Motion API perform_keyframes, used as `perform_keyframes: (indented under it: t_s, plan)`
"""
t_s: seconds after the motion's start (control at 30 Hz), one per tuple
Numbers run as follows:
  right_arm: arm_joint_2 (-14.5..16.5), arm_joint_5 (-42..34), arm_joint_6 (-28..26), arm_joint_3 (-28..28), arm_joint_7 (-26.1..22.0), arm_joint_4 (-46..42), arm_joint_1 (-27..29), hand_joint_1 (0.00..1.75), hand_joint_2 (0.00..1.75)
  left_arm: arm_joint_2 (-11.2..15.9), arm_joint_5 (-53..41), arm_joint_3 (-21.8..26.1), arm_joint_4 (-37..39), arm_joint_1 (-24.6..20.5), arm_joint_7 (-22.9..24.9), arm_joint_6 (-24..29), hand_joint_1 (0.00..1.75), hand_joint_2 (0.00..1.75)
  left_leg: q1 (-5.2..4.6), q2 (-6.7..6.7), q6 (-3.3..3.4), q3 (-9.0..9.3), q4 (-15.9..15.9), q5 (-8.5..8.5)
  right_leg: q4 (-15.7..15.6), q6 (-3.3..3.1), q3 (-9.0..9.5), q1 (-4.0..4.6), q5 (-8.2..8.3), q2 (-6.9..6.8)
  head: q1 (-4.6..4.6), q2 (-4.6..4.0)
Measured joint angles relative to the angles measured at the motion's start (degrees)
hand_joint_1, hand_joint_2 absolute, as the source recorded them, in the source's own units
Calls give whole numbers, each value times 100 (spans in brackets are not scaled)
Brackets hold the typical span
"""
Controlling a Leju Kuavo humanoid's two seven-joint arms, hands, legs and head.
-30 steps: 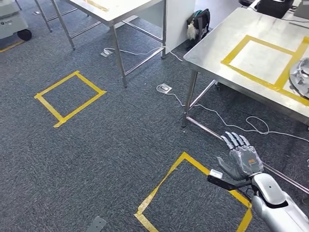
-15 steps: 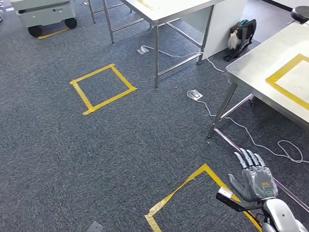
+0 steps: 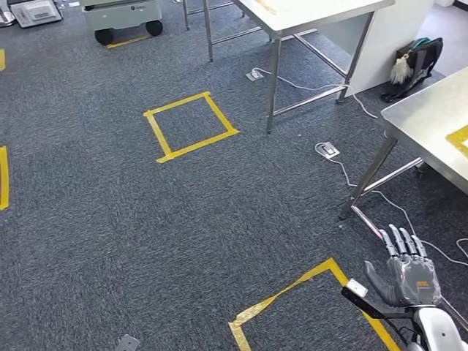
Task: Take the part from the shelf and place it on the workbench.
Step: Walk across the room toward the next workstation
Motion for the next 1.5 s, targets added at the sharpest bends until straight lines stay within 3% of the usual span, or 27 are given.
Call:
perform_keyframes:
  t_s: [0.03, 0.1, 0.13, 0.2, 0.27, 0.33, 0.4, 0.47, 0.53, 0.6, 0.63, 0.7, 0.77, 0.8, 0.87, 0.93, 0.97, 1.03, 1.07, 1.13, 1.2, 1.27, 1.33, 1.37, 1.4, 1.43, 1.5]
  plan:
    - [53, -27, -70, -91, -8, 71, 21, 0, 0, 3, 18, 32, 0, 2, -25, 15, 0, 0, -17, 49, 27, 69, -138, 5, -7, 26, 18, 18, -17, -56, 5, 0]
    - [211, -85, -240, -320, -73, 245, 59, 0, 0, 12, 54, 101, 0, 40, -61, 36, 0, 0, -19, -60, 88, 80, -181, -6, -43, 78, 73, 32, -43, -174, 19, 0]
    - [302, -114, -321, -442, -136, 337, 69, 0, 0, 17, 67, 132, 0, 73, -67, 43, 0, 0, -8, -120, 119, 93, -195, -2, -30, 106, 86, 26, -75, -148, 26, 0]
    - [493, -213, -472, -705, -304, 553, 96, 0, 0, 27, 87, 192, 0, 105, -72, 54, 0, 0, 24, -236, 186, 118, -221, 10, 280, 149, -37, 6, -285, 117, 49, 0]
    - [706, -428, -574, -1041, -520, 865, 141, 0, 0, 26, 94, 251, 0, 99, -83, 70, 0, 0, 32, -375, 229, 120, -225, 8, 1041, 160, -414, -3, -640, 418, 79, 0]
    - [945, -718, -650, -1448, -800, 1265, 157, 0, 0, -1, 109, 307, 0, 99, -105, 86, 0, 0, 26, -538, 243, 121, -224, 6, 1594, 159, -738, 0, -774, 496, 92, 0]
    - [1159, -917, -748, -1863, -1107, 1672, 131, 0, 0, -50, 125, 363, 0, 102, -120, 92, 0, 0, 29, -703, 235, 131, -222, 8, 1290, 152, -663, -8, -477, 531, 94, 0]
    - [1334, -1059, -797, -2246, -1373, 2052, 66, 0, 0, -96, 131, 407, 0, 90, -125, 98, 0, 0, 29, -850, 193, 138, -206, 7, 495, 164, -317, -52, -99, 757, 100, 0]
    - [1518, -1306, -789, -2671, -1677, 2521, -71, 0, 0, -133, 130, 449, 0, 72, -120, 115, 0, 0, 27, -964, 125, 121, -195, 19, 52, 144, -97, -78, 29, 954, 100, 0]
    - [1698, -1550, -790, -3163, -1966, 3088, -232, 0, 0, -180, 125, 498, 0, 67, -78, 138, 0, 0, 46, -1072, 57, 95, -210, 55, 16, 78, -56, -55, 38, 894, 96, 0]
    - [1775, -1661, -788, -3404, -2036, 3374, -306, 0, 0, -211, 131, 522, 0, 71, -48, 149, 0, 0, 54, -1053, 31, 82, -200, 48, 10, 41, -45, -46, 51, 833, 97, 0]
    - [1919, -1881, -771, -3847, -2046, 3912, -430, 0, 0, -276, 159, 569, 0, 68, -8, 178, 0, 0, 44, -807, -11, -47, 54, -131, -9, -37, -31, -39, 64, 693, 83, 0]
    - [2045, -2041, -755, -4219, -1992, 4347, -489, 0, 0, -347, 193, 616, 0, 48, 0, 201, 0, 0, 37, -485, -46, -391, 768, -513, -12, -90, -30, -16, 54, 524, 74, 0]
    - [2107, -2084, -751, -4376, -1956, 4530, -506, 0, 0, -376, 208, 640, 0, 44, 0, 206, 0, 0, 43, -411, -60, -580, 1161, -677, -12, -102, -32, -5, 48, 436, 75, 0]
    - [2240, -2156, -724, -4627, -1791, 4849, -577, 0, 0, -411, 250, 688, 0, 62, 1, 220, 0, 0, 53, -362, -70, -712, 1468, -708, -12, -110, -33, 4, 39, 283, 73, 0]
    - [2418, -2272, -654, -4850, -1468, 5123, -684, 0, 0, -434, 319, 755, 0, 81, 21, 242, 0, 0, 51, -270, -62, -394, 916, -381, -12, -99, -13, 5, 25, 152, 71, 0]
    - [2517, -2338, -616, -4965, -1290, 5237, -725, 0, 0, -450, 350, 790, 0, 81, 50, 251, 0, 0, 39, -126, -61, -158, 499, -231, -11, -81, 3, 16, 10, 90, 70, 0]
    - [2704, -2412, -554, -5178, -953, 5421, -773, 0, 0, -481, 380, 847, 0, 70, 123, 261, 0, 0, 14, 76, -24, 155, -72, -97, -7, -32, 27, 53, -35, -33, 78, 0]
    - [2792, -2400, -526, -5259, -805, 5502, -787, 0, 0, -496, 375, 865, 1, 74, 150, 261, 0, 0, 0, 92, 0, 197, -166, -109, -14, -7, 46, 70, -56, -97, 83, 0]
    - [2946, -2317, -476, -5342, -590, 5619, -825, 0, 0, -511, 344, 894, 2, 106, 171, 255, 0, 0, 3, -51, 70, 201, -196, -106, -30, 48, 90, 67, -90, -193, 86, 0]
    - [3068, -2256, -451, -5373, -495, 5702, -868, 0, 0, -520, 326, 917, 2, 129, 172, 247, 0, 0, 25, -169, 142, 218, -219, -87, 166, 103, 39, 42, -240, 5, 98, 0]
    - [3127, -2241, -431, -5419, -468, 5770, -879, 0, 0, -531, 321, 934, 2, 118, 157, 243, 0, 0, 37, -298, 200, 223, -227, -74, 850, 130, -272, 27, -594, 357, 123, 0]
    - [3140, -2247, -414, -5468, -477, 5808, -866, 0, 0, -534, 320, 949, 2, 111, 127, 243, 0, 0, 33, -457, 222, 223, -226, -73, 1597, 133, -663, 26, -864, 494, 135, 0]
    - [3143, -2251, -416, -5488, -513, 5816, -862, 0, 0, -531, 320, 954, 2, 115, 113, 243, 0, 0, 33, -536, 223, 227, -225, -74, 1716, 131, -757, 25, -839, 507, 138, 0]
    - [3145, -2256, -426, -5509, -577, 5821, -861, 0, 0, -527, 318, 957, 2, 119, 100, 243, 0, 0, 33, -618, 222, 235, -225, -74, 1597, 129, -738, 19, -698, 517, 138, 0]
    - [3144, -2260, -442, -5532, -670, 5823, -866, 0, 0, -524, 315, 960, 2, 120, 87, 237, 0, 0, 37, -701, 214, 246, -223, -75, 1261, 128, -608, 7, -467, 557, 138, 0]
    - [3137, -2276, -474, -5589, -876, 5822, -881, 0, 0, -519, 299, 962, 2, 103, 63, 212, 0, 0, 39, -850, 173, 256, -209, -82, 435, 132, -250, -38, -89, 814, 138, 0]
